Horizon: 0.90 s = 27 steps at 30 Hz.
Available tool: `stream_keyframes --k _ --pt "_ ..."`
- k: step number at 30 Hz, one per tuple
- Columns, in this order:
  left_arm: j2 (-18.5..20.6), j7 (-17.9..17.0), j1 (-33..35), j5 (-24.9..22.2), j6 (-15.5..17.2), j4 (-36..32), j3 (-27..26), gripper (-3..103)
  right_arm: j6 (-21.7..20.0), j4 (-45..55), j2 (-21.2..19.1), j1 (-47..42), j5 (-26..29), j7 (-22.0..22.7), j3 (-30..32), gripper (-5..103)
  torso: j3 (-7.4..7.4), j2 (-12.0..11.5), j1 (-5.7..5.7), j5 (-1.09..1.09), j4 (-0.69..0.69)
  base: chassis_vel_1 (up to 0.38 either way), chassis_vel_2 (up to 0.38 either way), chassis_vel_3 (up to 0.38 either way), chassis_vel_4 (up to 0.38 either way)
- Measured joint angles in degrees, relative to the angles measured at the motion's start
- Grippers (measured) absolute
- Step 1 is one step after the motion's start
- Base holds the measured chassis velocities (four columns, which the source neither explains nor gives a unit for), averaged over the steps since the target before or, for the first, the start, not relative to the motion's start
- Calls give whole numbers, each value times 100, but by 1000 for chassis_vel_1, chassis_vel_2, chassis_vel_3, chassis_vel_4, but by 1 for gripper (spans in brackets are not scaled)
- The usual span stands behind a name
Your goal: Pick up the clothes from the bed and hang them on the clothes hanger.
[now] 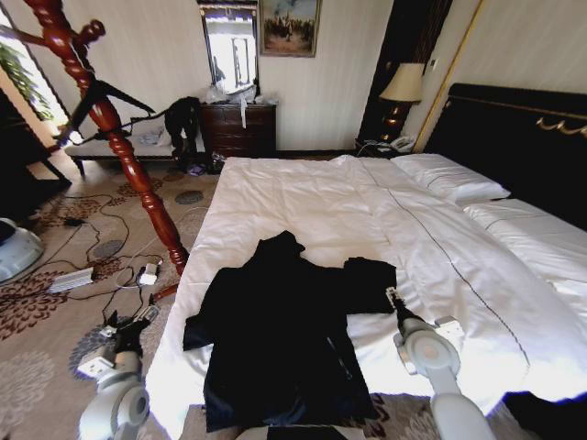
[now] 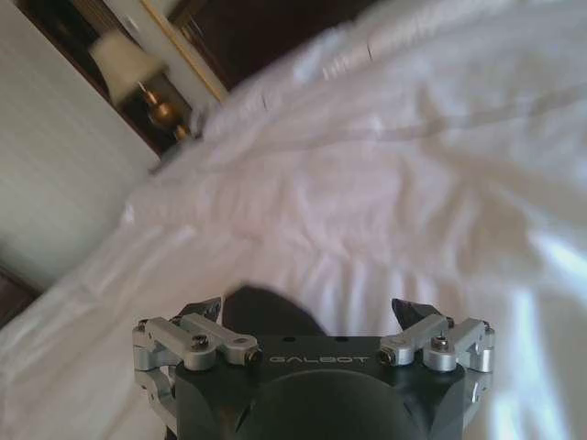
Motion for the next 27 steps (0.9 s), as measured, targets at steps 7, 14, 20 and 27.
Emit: stream_keyframes --k 7,14,20,27 --pt "179 122 38 -121 136 -204 968 100 213 229 -467 -26 -606 -181 103 100 0 0 0 2 -2 0 0 0 0" --pt "123 209 178 116 164 -92 1935 100 -339 556 -1386 -42 -156 -304 -1041 100 0 0 0 1 0 0 0 0 0" --pt "286 202 368 277 249 -165 2051 100 -377 -28 -1635 540 -125 -649 -1753 100 0 -1 0 2 0 0 0 0 0" --pt "282 197 364 636 202 -132 1860 100 -363 -648 -1574 1303 -211 -1150 -2995 100 1 0 0 0 -1 0 0 0 0"
